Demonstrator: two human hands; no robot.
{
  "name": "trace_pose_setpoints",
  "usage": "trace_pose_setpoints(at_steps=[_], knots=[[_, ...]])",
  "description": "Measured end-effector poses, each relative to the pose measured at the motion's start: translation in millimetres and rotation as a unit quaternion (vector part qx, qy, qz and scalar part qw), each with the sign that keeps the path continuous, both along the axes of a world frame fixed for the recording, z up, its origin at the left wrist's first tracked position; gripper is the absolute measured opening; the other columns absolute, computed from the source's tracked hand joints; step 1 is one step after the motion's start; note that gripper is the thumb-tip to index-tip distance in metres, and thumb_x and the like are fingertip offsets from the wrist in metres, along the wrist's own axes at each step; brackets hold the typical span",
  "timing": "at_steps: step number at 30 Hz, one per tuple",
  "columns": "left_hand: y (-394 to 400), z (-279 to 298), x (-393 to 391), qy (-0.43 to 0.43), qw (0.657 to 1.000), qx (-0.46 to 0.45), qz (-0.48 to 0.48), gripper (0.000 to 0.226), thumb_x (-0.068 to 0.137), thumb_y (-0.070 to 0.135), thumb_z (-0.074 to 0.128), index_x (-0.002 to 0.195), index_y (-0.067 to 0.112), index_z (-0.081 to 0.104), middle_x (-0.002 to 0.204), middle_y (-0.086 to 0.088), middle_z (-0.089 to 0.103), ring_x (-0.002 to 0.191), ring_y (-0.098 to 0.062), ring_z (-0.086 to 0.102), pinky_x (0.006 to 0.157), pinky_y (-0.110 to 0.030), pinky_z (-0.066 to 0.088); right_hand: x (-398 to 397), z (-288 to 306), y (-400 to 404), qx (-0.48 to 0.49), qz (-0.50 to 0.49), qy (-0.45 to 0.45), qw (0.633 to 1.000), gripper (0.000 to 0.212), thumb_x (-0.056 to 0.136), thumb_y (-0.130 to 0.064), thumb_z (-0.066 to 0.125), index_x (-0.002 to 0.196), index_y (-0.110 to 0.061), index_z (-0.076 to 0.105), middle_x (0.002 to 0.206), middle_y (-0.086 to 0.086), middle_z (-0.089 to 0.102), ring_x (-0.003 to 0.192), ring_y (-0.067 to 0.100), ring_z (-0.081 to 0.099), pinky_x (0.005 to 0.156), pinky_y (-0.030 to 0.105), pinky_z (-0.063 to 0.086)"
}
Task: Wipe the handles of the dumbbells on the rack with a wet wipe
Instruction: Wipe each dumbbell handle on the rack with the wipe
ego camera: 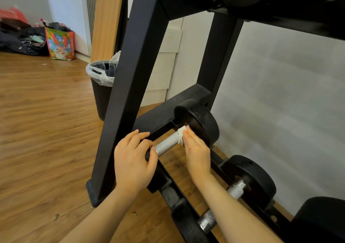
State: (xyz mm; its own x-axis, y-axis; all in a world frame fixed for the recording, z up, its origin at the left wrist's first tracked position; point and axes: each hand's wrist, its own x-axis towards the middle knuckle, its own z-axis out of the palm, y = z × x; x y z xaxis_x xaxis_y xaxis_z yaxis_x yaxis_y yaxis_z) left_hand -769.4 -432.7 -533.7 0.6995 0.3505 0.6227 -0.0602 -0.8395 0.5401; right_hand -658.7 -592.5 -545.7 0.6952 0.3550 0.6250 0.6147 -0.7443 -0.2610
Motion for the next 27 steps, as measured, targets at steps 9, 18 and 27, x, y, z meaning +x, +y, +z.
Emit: trace_pose_setpoints(at_steps=[9,18,27], knots=[[-0.2,-0.6,-1.1,-0.009,1.0,-0.004,-0.001,0.033,0.09,0.035,0.045,0.091,0.021,0.075,0.116,0.002,0.069,0.125,-0.022,0.054,0.1,-0.052,0.044,1.5,0.4,-3.3,-0.052,0.053,-0.015,0.997,0.067,0.068,0.002,0.083,0.131,-0.001,0.057,0.126,0.012,0.064,0.094,0.022,0.068,0.081,0.034,0.058],[-0.3,0.0,-0.8,-0.01,1.0,-0.003,-0.002,0.032,0.09,0.035,0.046,0.091,0.021,0.075,0.116,0.003,0.069,0.125,-0.022,0.053,0.101,-0.05,0.043,5.0,1.5,-6.5,-0.058,0.009,-0.047,0.997,0.062,0.069,0.001,0.083,0.127,-0.002,0.06,0.131,0.01,0.061,0.098,0.024,0.069,0.077,0.035,0.058],[0.2,-1.8,-0.6,-0.013,1.0,-0.007,0.001,0.032,0.09,0.035,0.046,0.09,0.021,0.075,0.116,0.004,0.069,0.125,-0.02,0.053,0.101,-0.047,0.041,1.7,5.8,-8.6,-0.019,0.023,-0.005,1.0,0.045,0.084,-0.007,0.072,0.127,-0.007,0.06,0.128,0.007,0.058,0.1,0.023,0.065,0.074,0.031,0.06]])
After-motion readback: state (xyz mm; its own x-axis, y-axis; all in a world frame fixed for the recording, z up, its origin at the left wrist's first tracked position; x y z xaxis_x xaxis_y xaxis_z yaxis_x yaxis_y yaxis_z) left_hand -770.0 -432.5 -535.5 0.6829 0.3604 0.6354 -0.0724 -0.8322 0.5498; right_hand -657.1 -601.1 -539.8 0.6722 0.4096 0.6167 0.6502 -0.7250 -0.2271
